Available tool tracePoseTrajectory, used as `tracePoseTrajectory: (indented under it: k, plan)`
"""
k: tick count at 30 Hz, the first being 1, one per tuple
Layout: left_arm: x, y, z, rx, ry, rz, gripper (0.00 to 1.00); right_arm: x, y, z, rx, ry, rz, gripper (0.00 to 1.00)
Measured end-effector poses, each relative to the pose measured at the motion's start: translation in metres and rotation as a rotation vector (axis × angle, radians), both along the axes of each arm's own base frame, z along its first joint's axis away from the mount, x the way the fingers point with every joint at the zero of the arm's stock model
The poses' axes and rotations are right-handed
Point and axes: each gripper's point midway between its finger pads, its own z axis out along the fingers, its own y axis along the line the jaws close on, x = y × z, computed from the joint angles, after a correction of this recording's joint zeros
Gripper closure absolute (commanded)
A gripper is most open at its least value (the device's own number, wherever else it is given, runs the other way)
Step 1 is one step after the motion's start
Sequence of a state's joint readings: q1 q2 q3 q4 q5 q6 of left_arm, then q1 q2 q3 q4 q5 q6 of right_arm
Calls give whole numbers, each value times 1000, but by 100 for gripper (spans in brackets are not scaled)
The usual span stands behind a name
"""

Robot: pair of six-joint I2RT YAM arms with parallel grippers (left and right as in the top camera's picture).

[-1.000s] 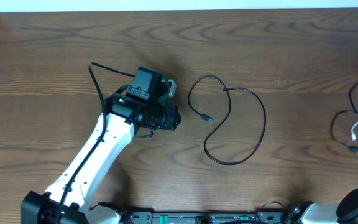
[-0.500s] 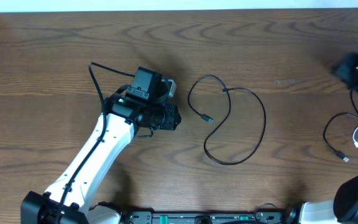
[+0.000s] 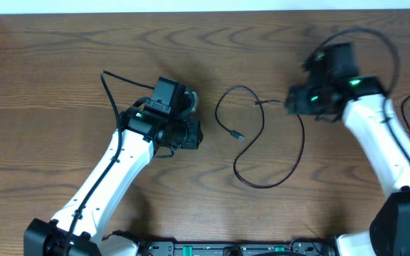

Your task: Untangle cables

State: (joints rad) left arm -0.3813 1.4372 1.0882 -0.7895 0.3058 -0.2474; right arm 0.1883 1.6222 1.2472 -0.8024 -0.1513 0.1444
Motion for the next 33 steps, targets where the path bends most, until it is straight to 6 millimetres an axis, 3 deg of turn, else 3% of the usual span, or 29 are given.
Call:
tracePoseTrajectory:
  k: [7, 10, 14, 21, 22, 33]
  plan:
    - [-8, 52, -13, 238, 60, 269, 63, -46, 69, -38, -7, 55, 208, 34]
    - [-8, 70, -14, 316, 52, 369, 63, -70, 88, -51, -21, 87, 284, 33]
    - [-5, 80, -12, 354, 29, 435, 63, -97, 108, -64, -35, 116, 374, 34]
    - [-3, 101, -10, 422, 13, 506, 62, -131, 124, -79, -81, 147, 462, 34]
    - [-4, 105, -10, 429, 17, 518, 58, -134, 126, -80, -88, 147, 473, 34]
    - [-1, 172, -10, 440, 69, 762, 51, -148, 139, -82, -118, 132, 513, 36]
